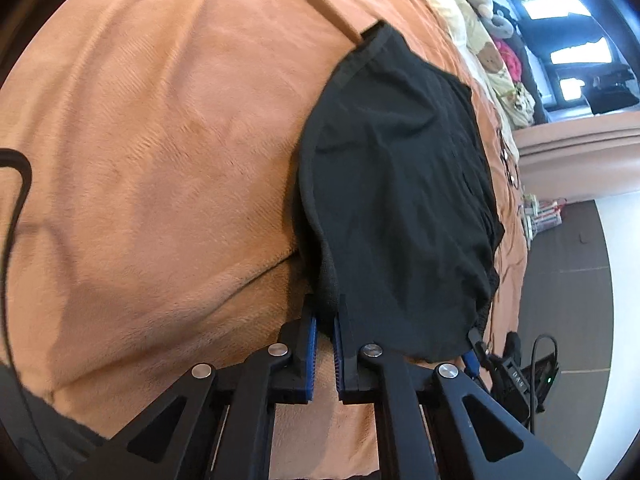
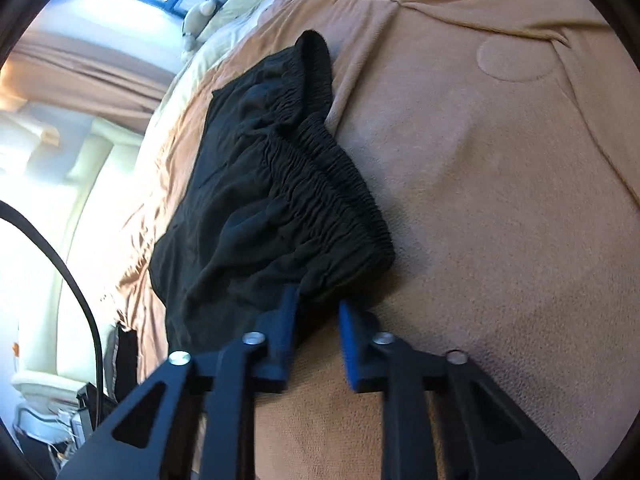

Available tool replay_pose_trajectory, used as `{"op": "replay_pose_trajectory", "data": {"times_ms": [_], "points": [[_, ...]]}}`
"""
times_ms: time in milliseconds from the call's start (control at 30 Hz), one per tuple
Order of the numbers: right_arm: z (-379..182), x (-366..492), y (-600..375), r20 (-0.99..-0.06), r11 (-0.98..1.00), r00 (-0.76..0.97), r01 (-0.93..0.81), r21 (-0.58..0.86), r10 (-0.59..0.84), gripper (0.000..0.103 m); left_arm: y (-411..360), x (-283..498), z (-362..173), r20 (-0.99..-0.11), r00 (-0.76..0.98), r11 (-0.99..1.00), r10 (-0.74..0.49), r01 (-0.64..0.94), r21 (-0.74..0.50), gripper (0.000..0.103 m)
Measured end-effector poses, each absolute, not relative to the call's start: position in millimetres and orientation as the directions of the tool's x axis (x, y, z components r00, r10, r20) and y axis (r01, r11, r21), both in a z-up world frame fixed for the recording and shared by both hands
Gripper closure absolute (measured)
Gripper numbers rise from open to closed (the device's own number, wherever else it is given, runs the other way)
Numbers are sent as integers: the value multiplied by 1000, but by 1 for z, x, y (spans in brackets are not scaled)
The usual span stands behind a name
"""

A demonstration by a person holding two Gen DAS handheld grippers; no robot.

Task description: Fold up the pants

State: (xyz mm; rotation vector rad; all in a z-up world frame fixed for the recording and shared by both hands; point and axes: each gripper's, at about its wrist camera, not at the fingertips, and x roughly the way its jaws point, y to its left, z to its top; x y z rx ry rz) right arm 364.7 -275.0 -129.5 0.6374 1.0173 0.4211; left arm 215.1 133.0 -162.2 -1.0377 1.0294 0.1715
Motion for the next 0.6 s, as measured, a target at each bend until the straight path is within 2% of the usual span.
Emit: {"op": "replay_pose_trajectory", "data": {"times_ms": [167,600], "points": [[-123,354,-276,-607,724,487,-78,686,628,94,134,213,-138,-753,584,558,-303,-532,-637,98],[-108,351,-271,-533,689,517,-163,707,670,96,141,229,-64,-690,690,645,-216,-430,-632,98]]}}
